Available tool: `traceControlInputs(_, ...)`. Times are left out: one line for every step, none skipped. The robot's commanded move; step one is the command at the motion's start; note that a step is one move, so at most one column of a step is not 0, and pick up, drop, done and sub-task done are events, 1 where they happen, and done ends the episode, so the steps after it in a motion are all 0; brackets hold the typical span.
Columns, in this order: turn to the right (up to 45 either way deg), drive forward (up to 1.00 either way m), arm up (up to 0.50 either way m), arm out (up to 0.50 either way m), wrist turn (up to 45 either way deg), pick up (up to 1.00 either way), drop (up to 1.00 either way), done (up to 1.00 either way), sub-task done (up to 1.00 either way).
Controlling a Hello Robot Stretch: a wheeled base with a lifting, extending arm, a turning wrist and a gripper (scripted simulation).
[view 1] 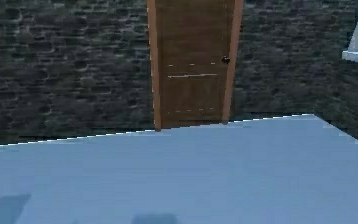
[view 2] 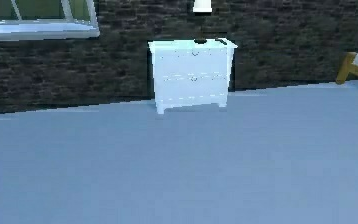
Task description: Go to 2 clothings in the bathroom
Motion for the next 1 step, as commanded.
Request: traceControlInputs(-9.0, 0.00, 0.00, 0.00, 0.0, 0.00, 0.00, 0.00, 0.00)
